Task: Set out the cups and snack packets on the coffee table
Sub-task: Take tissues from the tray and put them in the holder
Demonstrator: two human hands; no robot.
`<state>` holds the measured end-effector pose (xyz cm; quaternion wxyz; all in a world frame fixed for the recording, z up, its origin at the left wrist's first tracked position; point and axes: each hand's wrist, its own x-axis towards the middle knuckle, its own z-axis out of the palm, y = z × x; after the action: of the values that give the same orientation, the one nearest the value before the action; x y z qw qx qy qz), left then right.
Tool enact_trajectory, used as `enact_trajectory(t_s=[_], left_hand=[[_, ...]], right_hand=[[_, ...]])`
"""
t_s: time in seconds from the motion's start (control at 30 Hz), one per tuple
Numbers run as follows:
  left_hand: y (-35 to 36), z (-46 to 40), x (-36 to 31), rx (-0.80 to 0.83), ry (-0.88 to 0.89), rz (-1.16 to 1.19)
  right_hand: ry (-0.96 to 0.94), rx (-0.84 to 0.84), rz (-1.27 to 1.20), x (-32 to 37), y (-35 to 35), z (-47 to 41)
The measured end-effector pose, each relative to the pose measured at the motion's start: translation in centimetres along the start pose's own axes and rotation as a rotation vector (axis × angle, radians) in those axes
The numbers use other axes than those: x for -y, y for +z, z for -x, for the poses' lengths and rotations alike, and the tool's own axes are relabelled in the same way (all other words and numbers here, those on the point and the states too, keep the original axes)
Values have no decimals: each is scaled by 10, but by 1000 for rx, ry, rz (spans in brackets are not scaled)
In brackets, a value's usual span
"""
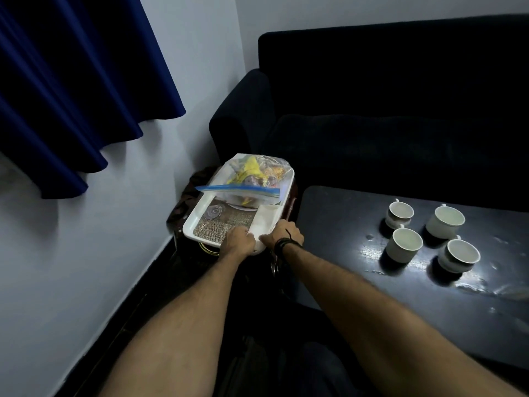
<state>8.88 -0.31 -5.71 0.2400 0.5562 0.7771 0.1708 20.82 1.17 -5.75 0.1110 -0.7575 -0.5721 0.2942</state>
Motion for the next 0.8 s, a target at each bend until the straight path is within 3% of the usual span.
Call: enact_trajectory(t_s=[0.33,0.53,0.8], left_hand=[[0,3,-23,-77,-248,394],[-17,15,-49,81,-343,971],[-12,47,-85,373,-287,755]], right_hand=[[145,50,-322,5,-24,4],[203,268,-742,0,-34,11],[166,206,-853,-37,-89,20]])
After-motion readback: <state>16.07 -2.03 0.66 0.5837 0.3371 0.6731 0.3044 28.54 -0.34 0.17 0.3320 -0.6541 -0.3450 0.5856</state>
